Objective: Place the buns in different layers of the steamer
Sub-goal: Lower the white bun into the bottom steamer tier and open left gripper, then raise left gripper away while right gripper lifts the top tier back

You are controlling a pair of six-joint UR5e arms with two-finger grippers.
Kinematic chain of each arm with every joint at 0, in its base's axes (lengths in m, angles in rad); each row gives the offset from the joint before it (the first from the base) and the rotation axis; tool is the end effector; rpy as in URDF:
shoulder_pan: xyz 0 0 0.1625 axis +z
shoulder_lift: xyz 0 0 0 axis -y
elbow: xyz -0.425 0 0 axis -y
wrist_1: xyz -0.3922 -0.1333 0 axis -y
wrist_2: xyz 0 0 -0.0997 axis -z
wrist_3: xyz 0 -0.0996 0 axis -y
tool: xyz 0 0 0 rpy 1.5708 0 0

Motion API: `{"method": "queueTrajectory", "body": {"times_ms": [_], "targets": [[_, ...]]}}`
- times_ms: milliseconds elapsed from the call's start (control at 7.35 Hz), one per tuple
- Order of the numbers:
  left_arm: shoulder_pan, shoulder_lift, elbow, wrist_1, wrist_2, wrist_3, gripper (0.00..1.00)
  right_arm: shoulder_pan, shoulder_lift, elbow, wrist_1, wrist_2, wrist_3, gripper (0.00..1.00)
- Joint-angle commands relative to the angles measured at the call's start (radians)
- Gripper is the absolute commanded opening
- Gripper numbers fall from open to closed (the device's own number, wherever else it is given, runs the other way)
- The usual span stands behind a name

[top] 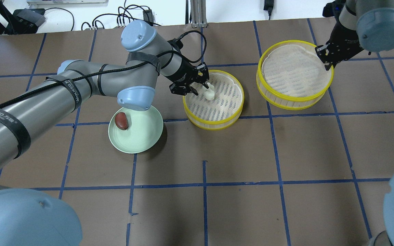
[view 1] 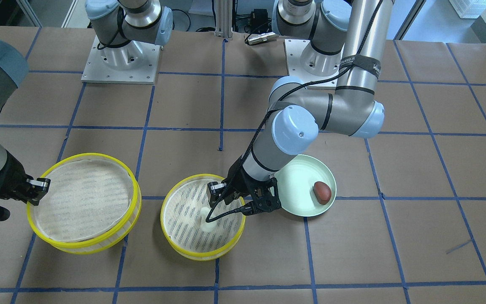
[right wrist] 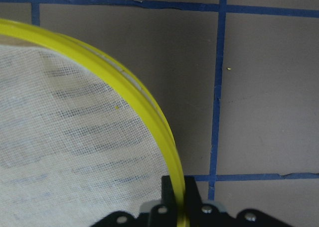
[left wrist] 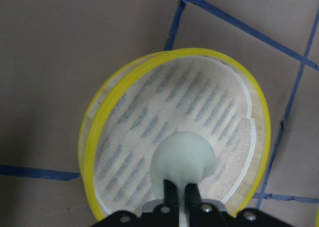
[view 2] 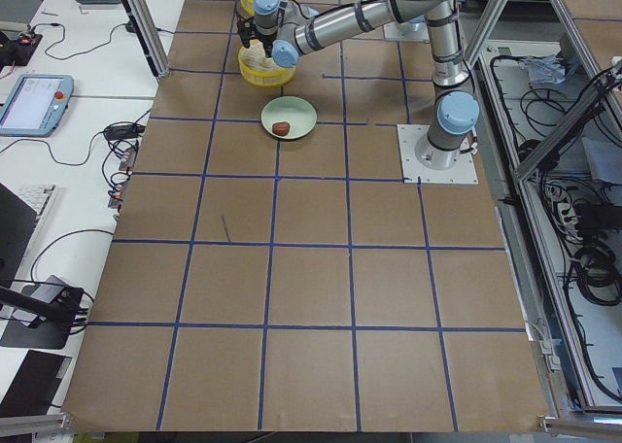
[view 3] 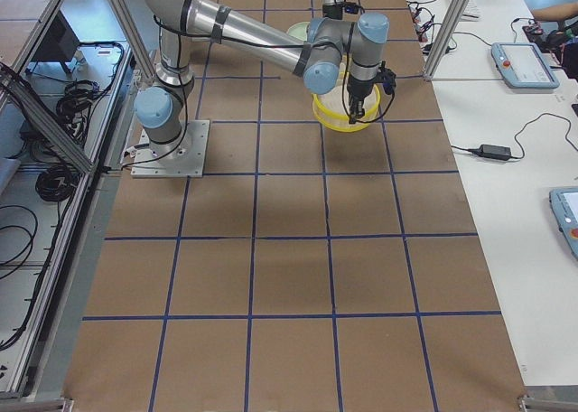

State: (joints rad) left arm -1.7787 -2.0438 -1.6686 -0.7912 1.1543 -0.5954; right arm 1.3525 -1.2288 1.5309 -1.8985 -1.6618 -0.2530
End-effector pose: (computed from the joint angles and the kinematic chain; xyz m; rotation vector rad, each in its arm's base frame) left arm -0.3020 -0.5904 0.2605 0.4575 -2.6396 0.0370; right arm -0.0128 -0.6314 0.3496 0.0511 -3.0467 0.0055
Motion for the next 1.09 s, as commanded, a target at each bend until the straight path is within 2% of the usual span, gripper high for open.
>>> {"method": "queueTrajectory", "body": {"times_ms": [0, 136, 408, 816, 952], "targets": [[-0.001, 0.023, 0.003, 0.001, 0.011, 0.014, 1.0, -0.003, 0.002, 0.005, -0.004, -0.009, -0.006, 0.06], [0.005, 0.043, 0.003, -0.003, 0.042, 0.072, 1.0, -0.003, 0.002, 0.018, -0.005, -0.009, -0.008, 0.06], [0.019, 0.085, 0.004, -0.1, 0.256, 0.341, 1.0, -0.003, 0.002, 0.028, -0.011, -0.01, -0.009, 0.06], [0.158, 0.2, 0.003, -0.299, 0.272, 0.549, 1.0, -0.003, -0.009, 0.021, -0.011, -0.012, 0.012, 0.06], [0.172, 0.232, 0.004, -0.356, 0.286, 0.549, 1.0, 0.034, -0.033, 0.015, 0.01, -0.004, 0.152, 0.06]]}}
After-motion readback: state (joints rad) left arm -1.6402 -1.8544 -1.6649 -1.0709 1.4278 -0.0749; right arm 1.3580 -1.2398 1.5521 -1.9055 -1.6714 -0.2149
